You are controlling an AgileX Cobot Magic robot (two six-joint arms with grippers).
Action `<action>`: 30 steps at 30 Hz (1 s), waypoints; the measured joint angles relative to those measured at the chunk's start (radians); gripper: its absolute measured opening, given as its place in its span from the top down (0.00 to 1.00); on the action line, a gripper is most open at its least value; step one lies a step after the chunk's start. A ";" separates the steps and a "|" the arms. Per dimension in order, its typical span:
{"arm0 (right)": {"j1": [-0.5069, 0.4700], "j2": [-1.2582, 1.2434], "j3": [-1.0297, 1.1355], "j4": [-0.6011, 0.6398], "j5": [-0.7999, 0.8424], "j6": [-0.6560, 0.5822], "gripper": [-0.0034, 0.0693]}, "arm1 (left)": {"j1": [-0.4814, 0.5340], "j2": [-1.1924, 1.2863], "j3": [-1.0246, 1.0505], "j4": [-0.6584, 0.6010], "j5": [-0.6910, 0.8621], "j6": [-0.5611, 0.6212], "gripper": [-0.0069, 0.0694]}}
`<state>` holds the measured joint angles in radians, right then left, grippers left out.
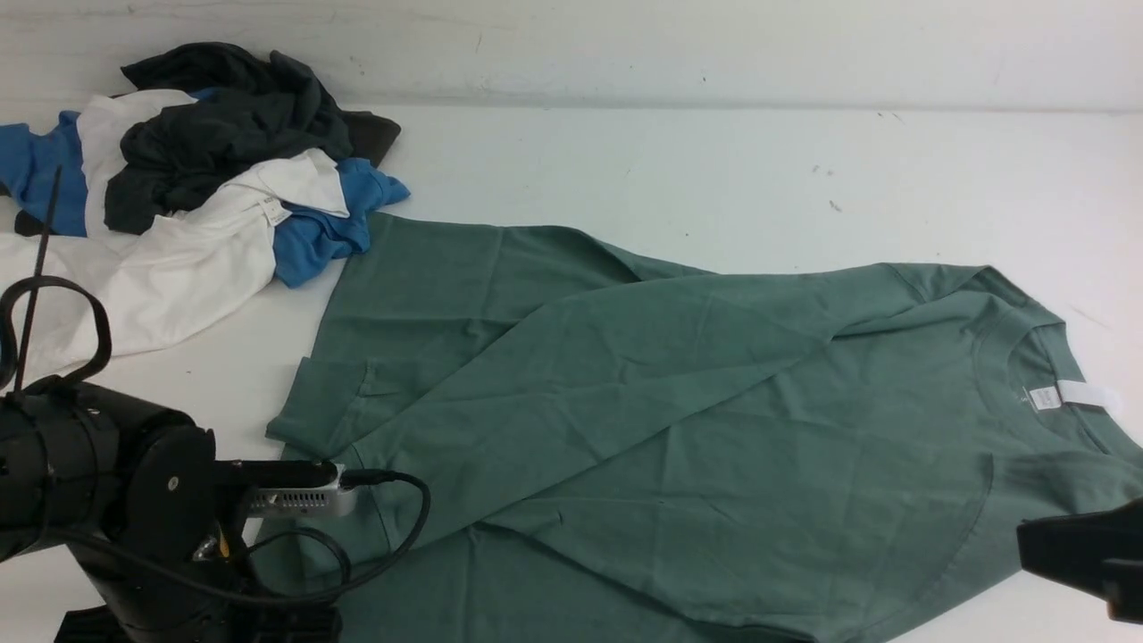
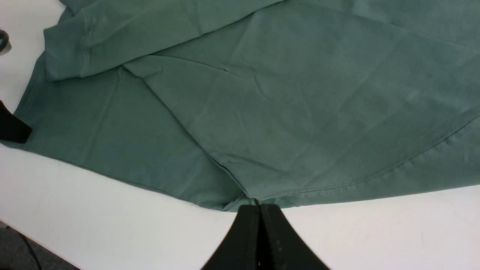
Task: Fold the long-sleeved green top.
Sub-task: Use both arms simultaneously to clamp the lower edge of the clothing fabric
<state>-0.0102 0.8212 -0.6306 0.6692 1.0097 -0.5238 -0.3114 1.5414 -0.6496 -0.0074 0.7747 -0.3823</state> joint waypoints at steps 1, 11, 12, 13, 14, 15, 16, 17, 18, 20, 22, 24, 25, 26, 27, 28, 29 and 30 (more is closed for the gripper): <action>0.000 0.000 0.000 0.000 0.000 -0.005 0.96 | 0.000 0.001 0.000 -0.001 0.000 -0.003 0.36; 0.004 0.051 -0.083 -0.026 0.156 -0.065 0.96 | -0.045 0.008 -0.001 -0.017 -0.008 -0.006 0.86; 0.013 0.067 -0.107 -0.038 0.180 -0.071 0.96 | -0.047 0.008 -0.001 -0.015 -0.008 -0.006 0.87; 0.029 0.084 -0.129 -0.050 0.197 -0.074 0.96 | -0.049 0.005 -0.001 -0.013 -0.008 -0.006 0.88; 0.057 0.101 -0.148 -0.064 0.207 -0.074 0.96 | -0.050 -0.001 -0.001 -0.010 -0.007 -0.006 0.88; 0.090 0.113 -0.159 -0.080 0.209 -0.074 0.96 | -0.050 -0.008 0.001 -0.007 -0.006 -0.006 0.88; 0.129 0.126 -0.164 -0.102 0.210 -0.073 0.96 | -0.050 -0.017 0.003 0.000 0.007 -0.006 0.88; 0.174 0.136 -0.166 -0.128 0.211 -0.065 0.96 | -0.050 -0.029 0.004 0.007 0.018 -0.006 0.88; 0.183 0.139 -0.167 -0.142 0.211 -0.059 0.96 | -0.050 -0.033 0.005 0.007 0.020 -0.006 0.88; 0.283 0.173 -0.168 -0.225 0.196 -0.003 0.96 | -0.050 -0.078 0.009 0.015 0.044 -0.006 0.88; 0.412 0.226 -0.168 -0.338 0.151 0.097 0.96 | -0.050 -0.131 0.010 0.020 0.086 -0.006 0.88; 0.495 0.272 -0.168 -0.424 0.101 0.188 0.95 | -0.050 -0.159 0.010 0.021 0.106 -0.006 0.88; 0.538 0.295 -0.168 -0.462 0.075 0.232 0.95 | -0.050 -0.170 0.010 0.022 0.115 -0.006 0.88; 0.546 0.295 -0.168 -0.462 0.075 0.240 0.95 | -0.050 -0.172 0.010 0.022 0.116 -0.006 0.88; 0.608 0.339 -0.169 -0.523 0.030 0.295 0.92 | -0.050 -0.184 0.010 0.023 0.123 -0.006 0.88; 0.648 0.371 -0.169 -0.559 0.000 0.324 0.89 | -0.050 -0.187 0.010 0.023 0.125 -0.006 0.88; 0.654 0.371 -0.169 -0.559 0.000 0.328 0.89 | -0.050 -0.189 0.010 0.023 0.127 -0.006 0.88; 0.689 0.410 -0.169 -0.594 -0.033 0.344 0.85 | -0.050 -0.190 0.010 0.023 0.133 -0.006 0.88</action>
<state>0.6786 1.2309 -0.7997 0.0748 0.9769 -0.1803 -0.3615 1.3515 -0.6395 0.0157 0.9076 -0.3884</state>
